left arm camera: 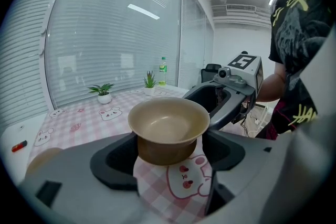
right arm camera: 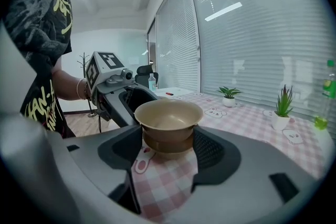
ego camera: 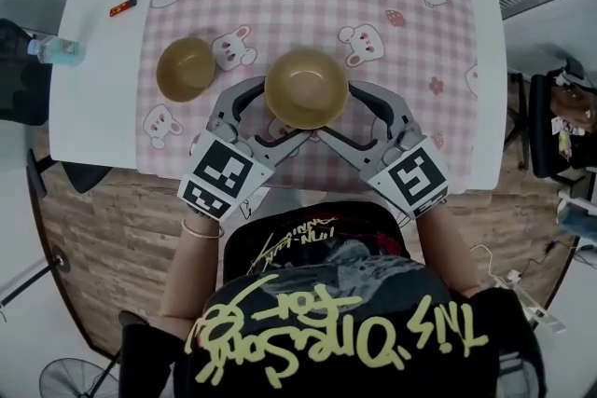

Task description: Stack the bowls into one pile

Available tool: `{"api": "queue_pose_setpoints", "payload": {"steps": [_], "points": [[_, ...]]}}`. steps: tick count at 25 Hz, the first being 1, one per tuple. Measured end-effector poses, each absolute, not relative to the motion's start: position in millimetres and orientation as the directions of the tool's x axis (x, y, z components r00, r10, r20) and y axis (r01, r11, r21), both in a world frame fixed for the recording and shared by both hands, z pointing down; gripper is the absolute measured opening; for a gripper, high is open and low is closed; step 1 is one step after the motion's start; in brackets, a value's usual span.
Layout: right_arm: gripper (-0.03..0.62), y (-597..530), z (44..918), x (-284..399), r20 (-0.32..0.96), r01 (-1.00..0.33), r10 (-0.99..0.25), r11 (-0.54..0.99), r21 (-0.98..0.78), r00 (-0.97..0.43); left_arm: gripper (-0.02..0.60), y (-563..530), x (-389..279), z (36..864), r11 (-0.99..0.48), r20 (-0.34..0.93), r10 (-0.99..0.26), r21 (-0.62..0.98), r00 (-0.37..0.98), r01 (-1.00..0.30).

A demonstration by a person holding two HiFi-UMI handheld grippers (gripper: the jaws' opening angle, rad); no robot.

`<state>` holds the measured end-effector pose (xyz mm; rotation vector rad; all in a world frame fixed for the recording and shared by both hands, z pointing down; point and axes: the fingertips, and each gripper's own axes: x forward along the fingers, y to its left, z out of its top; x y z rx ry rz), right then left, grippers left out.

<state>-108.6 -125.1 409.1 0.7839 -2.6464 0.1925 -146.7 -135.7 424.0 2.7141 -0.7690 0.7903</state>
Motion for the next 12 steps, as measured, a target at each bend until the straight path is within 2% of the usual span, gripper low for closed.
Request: {"api": "queue_pose_setpoints", "payload": {"steps": [12], "points": [[0.305,-124,424,-111,0.396,-0.521,-0.459,0.852,-0.060,-0.796,0.394,-134,-149,436,-0.838,0.577,-0.411,0.067,0.706,-0.542]]}}
